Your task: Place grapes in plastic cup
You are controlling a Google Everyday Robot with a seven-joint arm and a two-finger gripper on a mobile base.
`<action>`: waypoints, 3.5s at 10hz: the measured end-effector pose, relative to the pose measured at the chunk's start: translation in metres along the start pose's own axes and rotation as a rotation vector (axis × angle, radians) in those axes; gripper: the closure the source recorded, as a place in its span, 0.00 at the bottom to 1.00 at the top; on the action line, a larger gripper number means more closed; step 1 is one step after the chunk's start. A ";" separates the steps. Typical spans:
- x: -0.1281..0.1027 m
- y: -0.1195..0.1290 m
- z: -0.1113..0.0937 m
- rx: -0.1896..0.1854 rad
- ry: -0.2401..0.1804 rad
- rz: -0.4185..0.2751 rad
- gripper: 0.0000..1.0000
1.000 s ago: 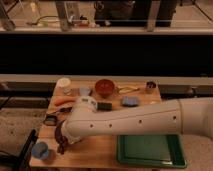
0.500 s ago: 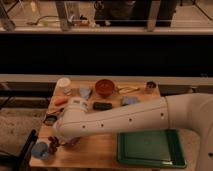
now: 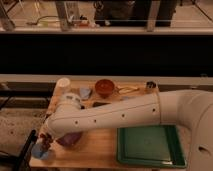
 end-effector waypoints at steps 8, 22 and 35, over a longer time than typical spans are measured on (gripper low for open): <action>-0.036 -0.014 0.017 0.051 -0.104 -0.046 0.98; -0.072 -0.032 0.050 0.093 -0.269 -0.126 0.98; -0.046 -0.018 0.065 0.105 -0.291 -0.079 0.98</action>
